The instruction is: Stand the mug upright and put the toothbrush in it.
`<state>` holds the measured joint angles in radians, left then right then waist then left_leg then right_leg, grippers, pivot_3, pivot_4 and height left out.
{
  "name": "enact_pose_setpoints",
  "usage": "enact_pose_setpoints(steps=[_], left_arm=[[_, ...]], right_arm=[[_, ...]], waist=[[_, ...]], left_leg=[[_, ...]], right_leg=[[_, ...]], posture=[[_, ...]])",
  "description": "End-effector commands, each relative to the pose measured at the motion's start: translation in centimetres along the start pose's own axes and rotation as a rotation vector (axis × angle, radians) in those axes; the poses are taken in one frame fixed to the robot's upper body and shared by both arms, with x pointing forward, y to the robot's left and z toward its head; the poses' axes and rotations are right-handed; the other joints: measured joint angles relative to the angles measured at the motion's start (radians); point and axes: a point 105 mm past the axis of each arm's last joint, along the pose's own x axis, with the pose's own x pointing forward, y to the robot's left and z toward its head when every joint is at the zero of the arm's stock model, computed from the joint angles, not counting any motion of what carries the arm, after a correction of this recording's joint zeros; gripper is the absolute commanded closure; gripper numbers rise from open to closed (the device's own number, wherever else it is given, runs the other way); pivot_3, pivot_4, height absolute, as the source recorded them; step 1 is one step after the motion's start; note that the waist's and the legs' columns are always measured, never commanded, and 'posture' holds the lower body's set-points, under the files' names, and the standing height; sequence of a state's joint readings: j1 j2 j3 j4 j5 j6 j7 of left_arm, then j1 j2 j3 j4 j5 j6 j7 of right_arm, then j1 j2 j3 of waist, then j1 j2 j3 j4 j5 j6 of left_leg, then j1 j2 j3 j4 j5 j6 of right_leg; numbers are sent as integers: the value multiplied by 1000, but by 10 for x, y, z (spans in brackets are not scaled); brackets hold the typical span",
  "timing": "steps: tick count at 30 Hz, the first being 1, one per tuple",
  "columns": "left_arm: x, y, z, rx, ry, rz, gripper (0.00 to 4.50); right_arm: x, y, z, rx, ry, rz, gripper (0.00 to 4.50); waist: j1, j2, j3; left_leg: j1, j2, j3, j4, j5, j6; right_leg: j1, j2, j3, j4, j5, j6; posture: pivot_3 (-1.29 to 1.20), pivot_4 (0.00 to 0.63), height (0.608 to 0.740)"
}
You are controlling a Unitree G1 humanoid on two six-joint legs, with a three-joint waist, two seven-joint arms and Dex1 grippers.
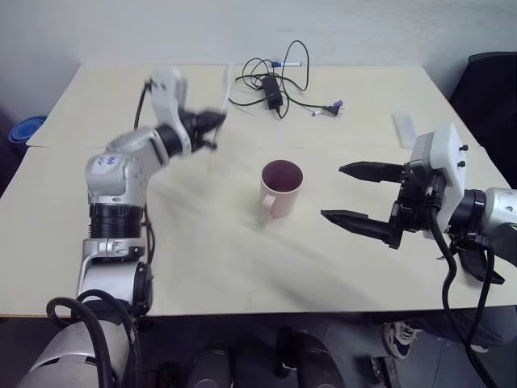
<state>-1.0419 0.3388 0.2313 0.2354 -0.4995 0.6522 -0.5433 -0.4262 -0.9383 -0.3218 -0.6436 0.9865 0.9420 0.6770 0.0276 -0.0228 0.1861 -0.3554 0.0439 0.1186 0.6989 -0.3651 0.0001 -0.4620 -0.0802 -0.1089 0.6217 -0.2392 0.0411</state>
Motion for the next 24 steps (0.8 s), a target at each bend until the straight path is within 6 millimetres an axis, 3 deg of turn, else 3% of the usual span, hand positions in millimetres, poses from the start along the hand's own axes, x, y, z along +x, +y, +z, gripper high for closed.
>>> enact_pose_setpoints(steps=[1,5,12,17,21,24], left_arm=[[9,-28,4,-25,-81,-114,4298],[29,-54,-11,-55,-91,-195,4298],[42,-69,-45,-56,-34,-241,4298],[34,-70,-50,-82,-9,-272,2797],[11,-61,-41,-66,10,-263,1656],[-17,-51,-29,-7,53,-270,795]], right_arm=[[-5,-3,8,-36,-4,-38,0],[-6,-6,10,-26,-19,-74,0],[-9,-7,10,-21,-20,-121,0],[-10,-8,12,-20,-26,-140,0],[-9,-12,8,-18,-18,-143,0],[-11,-19,4,-6,-11,-142,0]], waist=[[-1,0,0],[-1,-1,0],[-2,-1,0],[-3,-1,0],[-5,0,0],[-8,0,0]], left_leg=[[1,0,0,0,0,0],[2,-5,0,1,1,0],[2,-5,0,-1,1,0],[2,-5,0,-1,1,0],[2,-3,0,-1,1,0],[2,1,0,-1,1,0]], right_leg=[[1,0,0,0,0,0],[1,1,2,0,1,1],[1,1,2,0,1,1],[1,1,2,-1,1,1],[1,1,3,-1,1,1],[1,2,3,0,1,1]], posture=[[0,150,740],[0,150,740],[0,150,740],[0,150,740],[0,150,740],[0,150,740]])
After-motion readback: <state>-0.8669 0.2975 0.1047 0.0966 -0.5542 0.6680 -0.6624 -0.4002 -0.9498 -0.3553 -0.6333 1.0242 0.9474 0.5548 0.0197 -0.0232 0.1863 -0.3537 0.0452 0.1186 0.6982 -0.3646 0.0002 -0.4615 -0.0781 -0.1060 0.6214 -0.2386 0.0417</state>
